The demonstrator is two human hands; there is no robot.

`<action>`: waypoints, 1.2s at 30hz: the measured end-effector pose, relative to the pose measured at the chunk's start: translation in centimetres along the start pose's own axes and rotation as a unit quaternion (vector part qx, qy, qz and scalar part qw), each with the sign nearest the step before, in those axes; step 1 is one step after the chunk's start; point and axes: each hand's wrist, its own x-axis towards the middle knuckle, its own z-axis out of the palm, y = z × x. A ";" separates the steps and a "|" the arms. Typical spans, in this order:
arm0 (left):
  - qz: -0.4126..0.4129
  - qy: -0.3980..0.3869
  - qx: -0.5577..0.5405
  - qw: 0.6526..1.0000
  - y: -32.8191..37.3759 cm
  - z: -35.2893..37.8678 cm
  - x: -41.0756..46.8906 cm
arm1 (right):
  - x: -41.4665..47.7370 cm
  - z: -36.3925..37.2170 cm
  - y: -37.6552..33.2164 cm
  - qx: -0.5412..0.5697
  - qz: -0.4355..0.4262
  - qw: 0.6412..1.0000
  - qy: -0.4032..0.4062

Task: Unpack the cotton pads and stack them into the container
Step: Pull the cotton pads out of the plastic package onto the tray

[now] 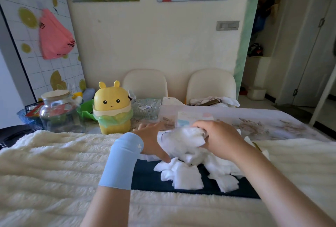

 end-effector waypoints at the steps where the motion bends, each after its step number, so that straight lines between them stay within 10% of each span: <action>1: 0.017 0.022 0.008 1.000 0.7 -0.4 -0.4 | -0.4 0.0 0.2 -0.029 -0.001 0.999 -0.035; 5: 0.093 0.016 -0.052 0.994 5.2 1.1 -0.4 | -2.1 -1.3 0.9 0.026 0.016 0.975 -0.220; 11: 0.096 0.004 -0.046 0.994 7.8 4.7 0.9 | -1.6 -3.5 1.7 0.069 0.037 0.996 -0.051; 16: 0.107 -0.006 -0.154 0.982 7.0 3.8 0.1 | -2.3 -0.9 0.3 0.059 0.047 0.974 -0.215; 21: 0.087 0.059 -0.317 0.942 2.8 0.6 -0.1 | -1.3 -1.5 -0.7 -0.042 0.049 0.977 -0.205; 26: -0.039 0.097 -0.038 0.994 -2.0 -0.7 2.9 | 0.8 -1.6 -3.9 0.012 0.032 0.992 -0.121; 36: -0.117 0.061 0.029 0.991 -6.7 3.0 6.9 | 3.0 0.4 -4.7 -0.020 0.031 0.957 -0.289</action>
